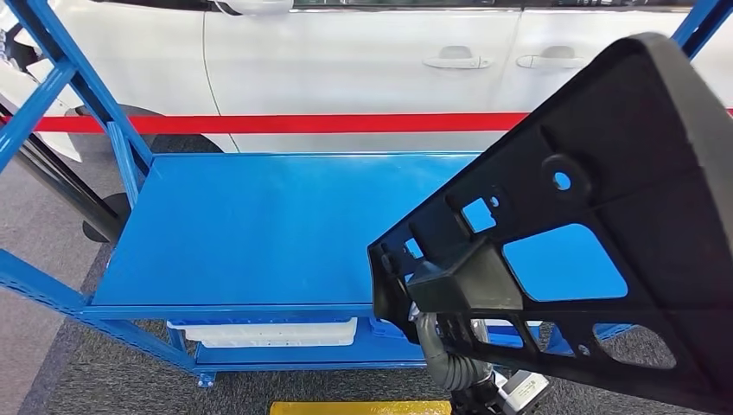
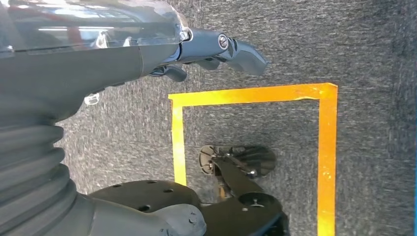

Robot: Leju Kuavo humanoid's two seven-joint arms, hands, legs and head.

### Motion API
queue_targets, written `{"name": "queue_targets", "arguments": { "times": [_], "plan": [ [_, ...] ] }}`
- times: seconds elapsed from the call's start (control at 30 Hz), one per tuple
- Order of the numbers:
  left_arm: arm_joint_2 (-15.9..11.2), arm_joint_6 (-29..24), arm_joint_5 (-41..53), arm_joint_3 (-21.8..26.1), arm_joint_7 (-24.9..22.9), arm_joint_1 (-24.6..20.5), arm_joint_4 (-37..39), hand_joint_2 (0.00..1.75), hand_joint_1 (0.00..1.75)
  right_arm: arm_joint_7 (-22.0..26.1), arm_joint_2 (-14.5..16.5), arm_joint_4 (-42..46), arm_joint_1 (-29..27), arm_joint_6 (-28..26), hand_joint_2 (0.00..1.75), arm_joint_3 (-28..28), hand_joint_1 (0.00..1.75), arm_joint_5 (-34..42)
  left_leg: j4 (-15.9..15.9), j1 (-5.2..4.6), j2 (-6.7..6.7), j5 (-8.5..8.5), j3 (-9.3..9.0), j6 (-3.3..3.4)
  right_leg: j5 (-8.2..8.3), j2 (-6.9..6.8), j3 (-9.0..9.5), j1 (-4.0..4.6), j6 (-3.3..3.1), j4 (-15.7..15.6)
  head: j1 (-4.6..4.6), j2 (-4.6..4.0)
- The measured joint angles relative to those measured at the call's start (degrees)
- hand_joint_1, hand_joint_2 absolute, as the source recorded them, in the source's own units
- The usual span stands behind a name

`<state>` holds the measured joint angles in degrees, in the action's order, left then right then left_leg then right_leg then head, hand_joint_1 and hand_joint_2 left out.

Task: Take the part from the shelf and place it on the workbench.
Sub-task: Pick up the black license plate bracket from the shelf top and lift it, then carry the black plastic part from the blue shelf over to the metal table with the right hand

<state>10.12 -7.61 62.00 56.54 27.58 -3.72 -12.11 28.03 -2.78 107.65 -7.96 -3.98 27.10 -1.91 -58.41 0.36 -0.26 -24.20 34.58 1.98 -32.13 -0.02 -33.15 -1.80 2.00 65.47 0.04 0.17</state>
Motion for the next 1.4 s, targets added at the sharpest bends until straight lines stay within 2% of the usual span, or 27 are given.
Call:
{"name": "queue_targets", "arguments": {
  "times": [0.07,0.13,0.2,0.23,0.3,0.37,0.4,0.43,0.47,0.53,0.6,0.7,0.73,0.8,0.87,0.9,0.93,0.97,1.0,1.07,1.1,1.13,1.2,1.23,1.27,1.37,1.4],
  "plan": [
    [-0.1,0.0,0.5,-0.4,0.0,0.0,0.0,1.75,0.00,0.1,0.0,0.0,-0.2,-0.1,1.75,0.0,1.75,-0.3,-0.6,-0.05,-0.16,0.03,0.35,-0.75,1.96,0.21,2.98,0.07,-0.27,-5.4,0.01,0.00],
    [-0.1,0.0,1.0,-0.8,0.0,0.0,0.0,1.75,0.00,0.2,0.0,0.1,-0.3,-0.4,1.75,0.0,1.75,-0.5,-0.8,-0.18,-0.27,0.38,0.61,-1.64,2.36,0.46,3.07,0.43,-1.01,-6.2,-0.04,0.01],
    [-0.1,0.0,1.4,-1.1,0.0,0.1,0.0,1.75,0.00,0.2,0.2,0.1,-0.4,-0.6,1.75,0.0,1.75,-0.6,-1.2,-0.03,-0.27,0.20,1.12,-2.44,2.83,0.37,2.41,0.32,-1.97,-6.5,-0.08,0.01],
    [-0.2,0.0,1.5,-1.2,0.0,0.2,0.0,1.75,0.00,0.2,0.3,0.1,-0.5,-0.7,1.75,0.0,1.75,-0.7,-2.1,0.08,-0.22,-0.99,1.63,-2.77,3.26,0.28,1.97,0.25,-2.48,-6.6,-0.16,0.01],
    [-0.2,0.0,1.7,-1.5,0.0,0.2,0.0,1.75,0.00,0.2,0.5,0.1,-0.5,-0.7,1.75,0.0,1.75,-0.7,-7.3,0.27,-0.11,-5.77,3.36,-3.25,4.15,0.07,0.96,0.32,-3.20,-6.7,-0.33,0.01],
    [-0.2,0.0,1.7,-1.8,0.0,0.2,0.0,1.75,0.00,0.2,0.5,0.1,-0.6,-0.7,1.75,0.0,1.75,-0.7,-14.2,0.32,-0.09,-10.15,4.94,-3.53,4.96,-0.12,-0.19,0.61,-3.42,-6.6,-0.40,0.01],
    [-0.2,0.0,1.8,-1.9,0.0,0.2,0.0,1.75,0.00,0.2,0.5,0.1,-0.7,-0.7,1.75,0.0,1.75,-0.7,-16.1,0.32,-0.09,-10.78,4.82,-3.55,5.37,-0.21,-0.80,0.76,-3.45,-6.5,-0.38,0.01],
    [-0.2,0.0,1.8,-2.0,0.0,0.2,0.0,1.75,0.00,0.2,0.5,0.1,-0.7,-0.7,1.75,0.0,1.75,-0.7,-15.9,0.31,-0.09,-10.23,3.65,-3.47,5.74,-0.27,-1.37,0.88,-3.43,-6.4,-0.38,0.01],
    [-0.2,0.0,1.9,-2.1,0.0,0.2,0.0,1.75,0.00,0.2,0.6,0.1,-0.7,-0.8,1.75,0.0,1.75,-0.8,-13.4,0.30,-0.09,-8.86,1.43,-3.29,6.07,-0.29,-1.87,0.98,-3.39,-6.3,-0.38,0.01],
    [-0.2,0.0,2.1,-2.2,0.0,0.1,0.0,1.75,0.00,0.1,0.6,0.1,-0.7,-0.9,1.75,0.0,1.75,-0.9,-5.0,0.12,-0.10,-6.78,-4.46,-2.68,6.71,-0.28,-2.59,1.13,-3.13,-6.0,-0.38,0.00],
    [-0.2,0.0,2.1,-2.2,0.0,0.0,0.0,1.75,0.00,0.1,0.7,0.1,-0.7,-0.9,1.75,0.0,1.75,-1.1,0.2,-0.27,-0.14,-6.39,-7.57,-2.06,7.44,-0.30,-2.83,1.12,-2.51,-6.1,-0.41,0.01],
    [-0.2,0.0,2.1,-2.3,0.0,0.0,0.0,1.75,0.00,0.0,0.8,0.2,-0.7,-1.0,1.75,0.0,1.75,-1.1,1.3,-0.51,0.02,-5.31,-7.09,-1.07,8.35,-0.21,-2.98,0.98,-1.36,-6.4,-0.64,0.00],
    [-0.2,0.0,2.1,-2.3,0.0,0.0,0.0,1.75,0.00,0.0,0.8,0.2,-0.8,-1.1,1.75,0.0,1.75,-1.1,1.6,-0.39,0.16,-4.61,-6.76,-0.54,7.47,-0.13,-3.35,0.98,-1.08,-5.8,-0.60,0.00],
    [-0.2,0.0,2.2,-2.3,-0.1,0.0,0.0,1.75,0.00,0.0,0.8,0.6,-0.9,-1.6,1.75,0.0,1.75,-1.2,2.0,-0.17,0.44,-3.17,-5.65,0.27,2.87,0.03,-4.90,0.96,-0.77,-1.7,-0.45,0.01],
    [-0.2,-0.1,2.3,-2.3,-0.1,0.0,0.0,1.75,0.00,0.1,0.8,1.0,-1.3,-2.1,1.75,0.0,1.75,-1.1,1.7,-0.27,0.53,-2.10,-4.01,0.52,-1.99,0.03,-6.61,0.96,-0.53,5.2,-0.37,0.01],
    [-0.2,-0.1,2.4,-2.3,-0.1,0.1,0.0,1.75,0.00,0.1,0.8,1.2,-1.5,-2.3,1.75,0.0,1.75,-1.1,1.5,-0.32,0.59,-1.61,-3.16,0.47,-2.61,0.03,-6.78,0.95,-0.42,7.7,-0.36,0.01],
    [-0.2,-0.1,2.6,-2.3,-0.2,0.1,0.0,1.75,0.00,0.1,0.7,1.5,-1.7,-2.5,1.75,0.0,1.75,-1.1,1.3,-0.34,0.64,-1.15,-2.26,0.37,-2.03,0.02,-6.18,0.92,-0.34,8.7,-0.36,0.01],
    [-0.2,-0.1,2.7,-2.3,-0.3,0.2,0.0,1.75,0.00,0.1,0.7,1.8,-1.9,-2.7,1.75,0.0,1.75,-1.1,0.9,-0.34,0.66,-0.76,-1.40,0.23,-0.51,0.02,-4.59,0.89,-0.33,7.6,-0.35,0.01],
    [-0.2,-0.1,2.8,-2.3,-0.5,0.2,0.0,1.75,0.00,0.0,0.7,2.1,-2.0,-2.9,1.75,0.0,1.75,-1.1,0.5,-0.32,0.66,-0.42,-0.60,0.07,1.06,0.01,-2.08,0.86,-0.37,4.7,-0.34,0.00],
    [-0.2,-0.1,2.9,-2.4,-0.7,0.2,0.0,1.75,0.00,-0.1,0.7,2.6,-2.1,-3.1,1.75,0.0,1.75,-1.1,-0.3,-0.43,0.61,0.12,0.60,-0.41,1.57,0.06,3.46,0.98,-0.76,-3.1,-0.37,0.01],
    [-0.2,-0.1,3.1,-2.4,-0.8,0.3,0.0,1.75,0.00,-0.1,0.7,2.9,-2.1,-3.3,1.75,0.0,1.75,-1.1,-0.6,-0.51,0.59,0.43,0.90,-0.70,1.17,0.11,5.15,1.09,-1.05,-5.9,-0.34,0.01],
    [-0.2,-0.1,3.2,-2.5,-0.9,0.3,0.0,1.75,0.00,-0.2,0.7,3.1,-2.2,-3.5,1.75,0.0,1.75,-1.1,-0.7,-0.56,0.57,0.82,1.07,-1.02,0.70,0.15,5.85,1.25,-1.39,-7.3,-0.29,0.01],
    [-0.2,0.1,3.5,-2.6,-1.0,0.4,0.0,1.75,0.00,-0.3,0.7,3.3,-2.3,-3.9,1.75,0.0,1.75,-1.1,-0.7,-0.48,0.50,1.47,1.35,-1.68,1.44,0.05,5.28,1.24,-2.22,-7.7,-0.12,0.01],
    [-0.2,0.2,3.5,-2.7,-1.1,0.4,0.0,1.75,0.00,-0.3,0.7,3.4,-2.3,-4.0,1.75,-0.1,1.75,-1.1,-1.2,-0.39,0.44,0.78,1.79,-2.03,2.01,-0.06,4.74,1.16,-2.73,-7.7,-0.09,0.01],
    [-0.2,0.2,3.6,-2.8,-1.1,0.5,0.0,1.75,0.00,-0.3,0.6,3.5,-2.3,-4.0,1.75,-0.1,1.75,-1.1,-2.5,-0.29,0.38,-0.93,2.48,-2.35,2.67,-0.18,4.08,1.05,-3.22,-7.8,-0.18,0.01],
    [-0.2,0.3,3.8,-3.1,-1.1,0.5,0.0,1.75,0.00,-0.3,0.6,3.7,-2.4,-4.0,1.75,-0.2,1.75,-1.1,-11.8,-0.03,0.34,-9.20,5.05,-3.11,4.68,-0.35,1.60,1.06,-3.86,-7.8,-0.46,0.01],
    [-0.2,0.3,3.8,-3.2,-1.1,0.5,0.0,1.75,0.00,-0.3,0.6,3.7,-2.4,-4.0,1.75,-0.2,1.75,-1.1,-14.9,0.01,0.34,-10.47,5.33,-3.26,5.35,-0.39,0.67,1.10,-3.83,-7.7,-0.46,0.01]
  ]
}}
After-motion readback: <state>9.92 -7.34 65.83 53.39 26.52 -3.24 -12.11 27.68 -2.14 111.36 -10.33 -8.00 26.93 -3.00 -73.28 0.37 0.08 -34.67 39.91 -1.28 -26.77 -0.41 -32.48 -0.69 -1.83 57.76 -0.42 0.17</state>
